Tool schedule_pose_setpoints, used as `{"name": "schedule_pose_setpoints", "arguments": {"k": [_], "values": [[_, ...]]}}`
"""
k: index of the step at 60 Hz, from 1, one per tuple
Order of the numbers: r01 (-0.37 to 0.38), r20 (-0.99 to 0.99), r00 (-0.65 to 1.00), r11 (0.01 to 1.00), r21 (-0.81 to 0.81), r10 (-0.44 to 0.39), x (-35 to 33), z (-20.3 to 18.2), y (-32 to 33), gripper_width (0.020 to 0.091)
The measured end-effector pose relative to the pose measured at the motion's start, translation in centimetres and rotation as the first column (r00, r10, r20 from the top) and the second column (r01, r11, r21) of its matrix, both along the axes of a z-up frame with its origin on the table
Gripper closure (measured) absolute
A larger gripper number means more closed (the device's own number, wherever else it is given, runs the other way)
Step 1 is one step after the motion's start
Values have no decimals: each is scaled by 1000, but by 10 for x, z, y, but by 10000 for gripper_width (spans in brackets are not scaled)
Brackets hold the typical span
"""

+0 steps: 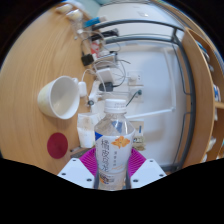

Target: Pour water

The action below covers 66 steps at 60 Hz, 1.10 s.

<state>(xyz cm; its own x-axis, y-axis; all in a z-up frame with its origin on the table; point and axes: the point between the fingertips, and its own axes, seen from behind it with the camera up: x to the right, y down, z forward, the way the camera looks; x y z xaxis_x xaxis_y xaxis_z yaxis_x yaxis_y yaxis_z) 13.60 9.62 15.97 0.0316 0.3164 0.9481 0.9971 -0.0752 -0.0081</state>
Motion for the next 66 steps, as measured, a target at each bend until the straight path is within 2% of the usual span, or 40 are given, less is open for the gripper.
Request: {"name": "schedule_pose_setpoints", "arguments": {"k": [5,10,16,23,29,41,48,50,57,63,64,66], "values": [[58,-241,969,998,-16,-60,3,-1,-5,742],[112,-487,865,993,-40,-117,1,-4,-6,743],[131,-713,686,988,-76,-146,-3,-8,-3,735],[143,-860,478,982,-125,-179,-4,-22,1,738],[147,-928,315,976,-161,-200,-10,-37,-1,737],[141,-969,173,978,-156,-179,-11,-53,9,738],[162,-973,134,973,-167,-189,-11,-74,13,712],[166,-981,117,977,-134,-155,-8,-67,14,715],[186,-985,94,974,-127,-147,-5,-68,10,714],[190,-986,71,972,-136,-152,-3,-69,9,678],[189,-986,69,972,-138,-154,-3,-69,9,643],[188,-986,70,972,-138,-154,-3,-68,9,618]]}}
